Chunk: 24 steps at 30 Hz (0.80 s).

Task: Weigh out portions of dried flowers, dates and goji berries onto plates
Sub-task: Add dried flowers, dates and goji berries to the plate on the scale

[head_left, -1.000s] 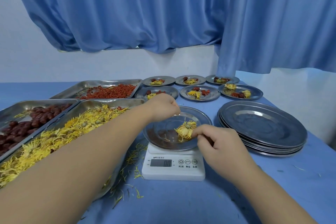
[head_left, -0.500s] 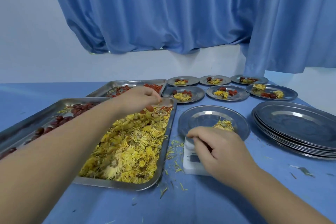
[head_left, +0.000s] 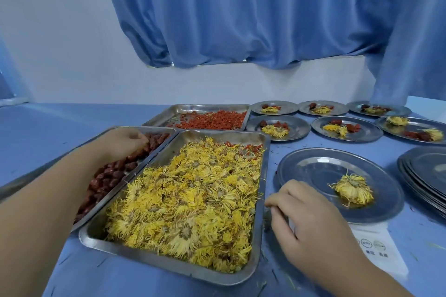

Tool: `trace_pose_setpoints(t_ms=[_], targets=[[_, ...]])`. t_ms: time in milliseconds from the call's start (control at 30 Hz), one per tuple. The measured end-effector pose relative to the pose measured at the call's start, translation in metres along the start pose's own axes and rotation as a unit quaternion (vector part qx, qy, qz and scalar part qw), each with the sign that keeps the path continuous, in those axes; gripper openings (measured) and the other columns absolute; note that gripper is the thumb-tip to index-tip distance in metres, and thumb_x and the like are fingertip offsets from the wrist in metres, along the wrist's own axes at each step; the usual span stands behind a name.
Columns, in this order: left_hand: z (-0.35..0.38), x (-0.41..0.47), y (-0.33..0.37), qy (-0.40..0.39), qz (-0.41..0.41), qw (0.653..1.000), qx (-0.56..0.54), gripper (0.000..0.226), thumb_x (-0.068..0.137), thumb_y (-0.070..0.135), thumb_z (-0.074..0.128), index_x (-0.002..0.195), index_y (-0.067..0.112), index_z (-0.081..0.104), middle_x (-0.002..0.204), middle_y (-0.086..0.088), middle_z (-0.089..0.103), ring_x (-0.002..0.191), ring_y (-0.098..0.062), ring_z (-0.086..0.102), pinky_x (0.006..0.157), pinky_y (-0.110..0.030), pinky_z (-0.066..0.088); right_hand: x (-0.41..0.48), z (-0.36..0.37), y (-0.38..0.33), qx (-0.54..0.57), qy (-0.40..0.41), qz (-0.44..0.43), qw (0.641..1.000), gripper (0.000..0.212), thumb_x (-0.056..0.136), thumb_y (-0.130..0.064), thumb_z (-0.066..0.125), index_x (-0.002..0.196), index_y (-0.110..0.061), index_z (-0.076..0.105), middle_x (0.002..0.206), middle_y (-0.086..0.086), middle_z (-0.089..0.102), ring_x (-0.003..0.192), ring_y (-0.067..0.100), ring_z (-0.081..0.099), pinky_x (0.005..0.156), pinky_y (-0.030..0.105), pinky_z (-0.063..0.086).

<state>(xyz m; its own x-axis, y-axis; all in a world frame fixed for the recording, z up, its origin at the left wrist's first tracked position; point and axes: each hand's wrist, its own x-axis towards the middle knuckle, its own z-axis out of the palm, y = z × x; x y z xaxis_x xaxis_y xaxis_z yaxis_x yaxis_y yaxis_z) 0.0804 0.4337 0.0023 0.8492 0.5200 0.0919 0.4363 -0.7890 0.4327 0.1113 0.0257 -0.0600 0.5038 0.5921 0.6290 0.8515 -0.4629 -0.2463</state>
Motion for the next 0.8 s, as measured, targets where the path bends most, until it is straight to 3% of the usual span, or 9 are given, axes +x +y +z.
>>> trace_pose_setpoints(t_ms=[33, 133, 233, 433, 567, 700, 800], targets=[[0.006, 0.002, -0.007, -0.020, -0.002, 0.998, 0.056, 0.017, 0.097, 0.023, 0.051, 0.099, 0.021, 0.068, 0.106, -0.003, 0.067, 0.097, -0.023, 0.059, 0.090, -0.036, 0.042, 0.000, 0.001, 0.001, 0.001, 0.003, -0.003, 1.000, 0.012, 0.082, -0.018, 0.056, 0.084, -0.021, 0.068, 0.075, -0.010, 0.051, 0.068, 0.008, 0.049, 0.061, 0.015, 0.034], [0.020, 0.007, -0.019, -0.083, -0.027, 0.974, 0.211, 0.043, 0.090, 0.002, 0.044, 0.126, 0.019, 0.061, 0.133, -0.003, 0.059, 0.119, -0.021, 0.053, 0.103, -0.035, 0.040, 0.000, 0.003, 0.001, 0.001, 0.008, -0.018, 1.000, 0.016, 0.085, -0.019, 0.052, 0.083, -0.021, 0.068, 0.075, -0.009, 0.051, 0.069, 0.008, 0.049, 0.062, 0.011, 0.031], [0.024, 0.014, -0.023, -0.091, -0.038, 0.964, 0.246, 0.055, 0.084, -0.005, 0.043, 0.133, 0.018, 0.055, 0.138, -0.006, 0.055, 0.124, -0.024, 0.051, 0.103, -0.037, 0.042, 0.000, 0.003, 0.001, 0.015, 0.020, -0.025, 0.999, 0.024, 0.087, -0.024, 0.045, 0.083, -0.021, 0.068, 0.076, -0.010, 0.051, 0.070, 0.006, 0.048, 0.059, 0.014, 0.035], [0.027, 0.019, -0.030, -0.068, -0.020, 0.960, 0.272, 0.047, 0.085, -0.006, 0.045, 0.122, 0.015, 0.067, 0.125, -0.003, 0.065, 0.109, -0.019, 0.059, 0.096, -0.031, 0.046, -0.001, 0.002, 0.003, 0.023, 0.038, -0.030, 0.999, 0.024, 0.087, -0.023, 0.045, 0.083, -0.020, 0.069, 0.077, -0.009, 0.052, 0.069, 0.006, 0.048, 0.057, 0.019, 0.039], [0.019, 0.014, -0.034, -0.043, 0.007, 0.967, 0.252, 0.024, 0.090, 0.011, 0.057, 0.103, 0.024, 0.072, 0.106, 0.005, 0.068, 0.087, -0.008, 0.056, 0.085, -0.024, 0.047, -0.001, 0.002, 0.004, 0.024, 0.038, -0.031, 0.998, 0.024, 0.087, -0.023, 0.046, 0.084, -0.020, 0.069, 0.077, -0.009, 0.052, 0.069, 0.006, 0.049, 0.056, 0.021, 0.042], [0.005, 0.004, -0.016, 0.040, 0.031, 0.986, 0.158, 0.017, 0.092, 0.024, 0.057, 0.079, 0.030, 0.064, 0.085, 0.009, 0.067, 0.074, -0.009, 0.060, 0.062, -0.025, 0.042, 0.001, 0.001, 0.003, 0.041, 0.055, -0.012, 0.998, 0.016, 0.085, -0.018, 0.052, 0.084, -0.018, 0.069, 0.077, -0.008, 0.053, 0.069, 0.008, 0.051, 0.053, 0.026, 0.045], [-0.001, -0.005, 0.017, 0.081, 0.049, 0.994, 0.052, 0.016, 0.093, 0.033, 0.057, 0.080, 0.030, 0.065, 0.078, 0.004, 0.067, 0.069, -0.016, 0.060, 0.058, -0.027, 0.042, 0.004, -0.002, 0.007, 0.069, 0.091, 0.036, 0.993, 0.016, 0.086, -0.016, 0.053, 0.084, -0.019, 0.069, 0.077, -0.010, 0.053, 0.067, 0.007, 0.052, 0.053, 0.027, 0.046]])
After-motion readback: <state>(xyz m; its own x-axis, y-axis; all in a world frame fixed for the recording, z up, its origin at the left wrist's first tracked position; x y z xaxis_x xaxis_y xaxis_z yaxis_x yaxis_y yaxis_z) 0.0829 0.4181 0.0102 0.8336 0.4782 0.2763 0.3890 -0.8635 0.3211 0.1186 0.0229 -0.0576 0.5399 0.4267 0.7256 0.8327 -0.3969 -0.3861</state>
